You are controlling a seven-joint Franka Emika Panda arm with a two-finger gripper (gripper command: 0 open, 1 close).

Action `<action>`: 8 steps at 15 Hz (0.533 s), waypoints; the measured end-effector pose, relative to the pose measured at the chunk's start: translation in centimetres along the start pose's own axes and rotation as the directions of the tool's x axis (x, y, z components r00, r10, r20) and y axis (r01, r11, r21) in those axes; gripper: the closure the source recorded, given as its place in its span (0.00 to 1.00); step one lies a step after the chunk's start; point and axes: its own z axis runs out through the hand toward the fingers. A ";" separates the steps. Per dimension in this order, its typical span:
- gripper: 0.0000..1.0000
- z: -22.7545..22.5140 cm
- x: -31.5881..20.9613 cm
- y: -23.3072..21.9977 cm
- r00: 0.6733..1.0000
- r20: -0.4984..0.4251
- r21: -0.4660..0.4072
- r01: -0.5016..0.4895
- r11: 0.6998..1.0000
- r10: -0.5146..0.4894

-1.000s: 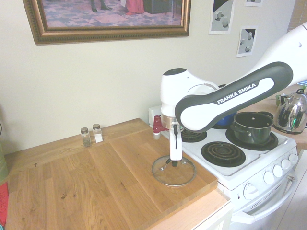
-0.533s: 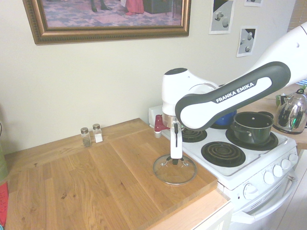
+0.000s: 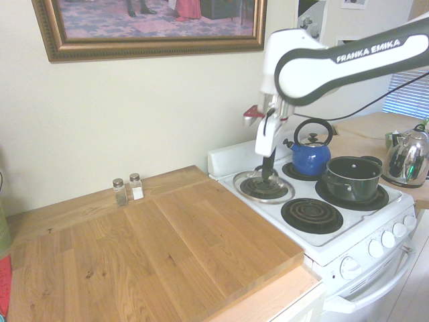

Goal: Cover the lid of the pot

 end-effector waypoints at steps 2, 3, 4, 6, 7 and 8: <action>1.00 -2.6 1.9 4.2 0.992 0.003 0.003 -0.128 0.992 0.128; 1.00 -3.6 3.0 6.7 0.981 0.006 0.004 -0.192 0.981 0.192; 1.00 -4.3 4.0 9.4 0.967 0.006 0.006 -0.253 0.967 0.253; 1.00 -4.8 5.7 15.2 0.927 0.010 0.011 -0.376 0.927 0.375; 1.00 -4.9 6.3 17.9 0.900 0.010 0.009 -0.436 0.900 0.436; 1.00 -4.9 6.7 20.3 0.870 0.009 0.007 -0.493 0.870 0.493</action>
